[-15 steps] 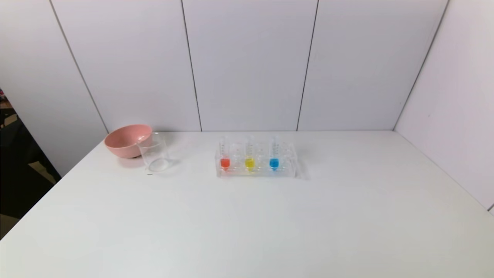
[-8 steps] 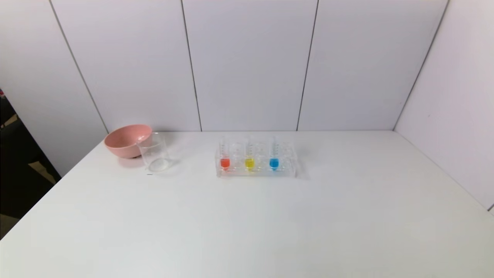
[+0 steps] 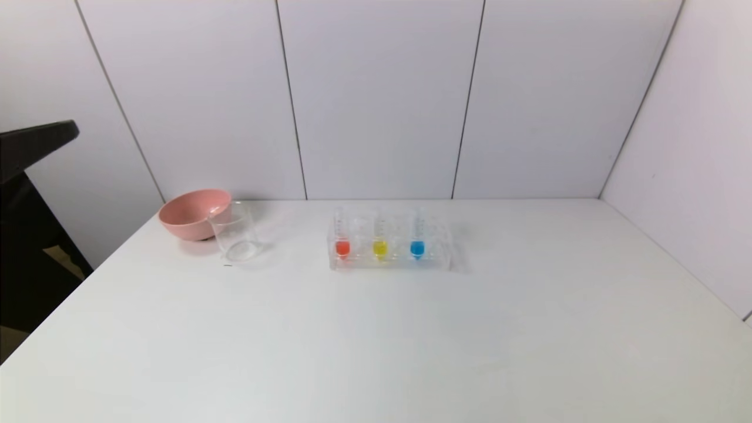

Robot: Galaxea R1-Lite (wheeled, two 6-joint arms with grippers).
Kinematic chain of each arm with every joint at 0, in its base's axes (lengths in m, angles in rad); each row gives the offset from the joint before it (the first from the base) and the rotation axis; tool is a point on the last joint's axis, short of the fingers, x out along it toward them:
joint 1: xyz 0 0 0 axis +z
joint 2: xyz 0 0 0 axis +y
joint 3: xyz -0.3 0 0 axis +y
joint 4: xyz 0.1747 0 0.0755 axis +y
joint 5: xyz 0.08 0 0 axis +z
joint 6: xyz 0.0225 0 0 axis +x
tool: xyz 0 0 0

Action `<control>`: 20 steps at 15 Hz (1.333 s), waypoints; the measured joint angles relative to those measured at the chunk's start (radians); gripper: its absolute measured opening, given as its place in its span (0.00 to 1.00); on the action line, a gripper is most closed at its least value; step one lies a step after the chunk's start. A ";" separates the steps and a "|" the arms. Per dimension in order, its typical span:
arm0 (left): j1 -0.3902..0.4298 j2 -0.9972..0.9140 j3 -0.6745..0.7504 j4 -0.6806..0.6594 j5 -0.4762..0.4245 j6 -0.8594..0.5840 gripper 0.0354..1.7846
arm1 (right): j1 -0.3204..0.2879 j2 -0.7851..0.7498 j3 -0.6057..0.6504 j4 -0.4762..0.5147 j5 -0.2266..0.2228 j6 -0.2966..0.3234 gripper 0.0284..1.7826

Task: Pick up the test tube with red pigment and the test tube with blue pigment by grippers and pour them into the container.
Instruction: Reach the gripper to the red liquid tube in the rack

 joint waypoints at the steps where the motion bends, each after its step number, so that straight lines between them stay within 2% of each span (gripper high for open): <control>1: 0.000 0.041 0.002 -0.037 -0.005 -0.010 0.99 | 0.000 0.000 0.000 0.000 0.000 0.000 1.00; 7: 0.000 0.273 0.011 -0.218 -0.133 -0.039 0.99 | 0.000 0.000 0.000 0.000 0.000 0.000 1.00; 13: -0.007 0.466 0.009 -0.395 -0.178 -0.060 0.99 | 0.000 0.000 0.000 0.000 0.000 0.000 1.00; 20: -0.060 0.675 -0.027 -0.580 -0.194 -0.058 0.99 | 0.000 0.000 0.000 0.000 0.000 0.000 1.00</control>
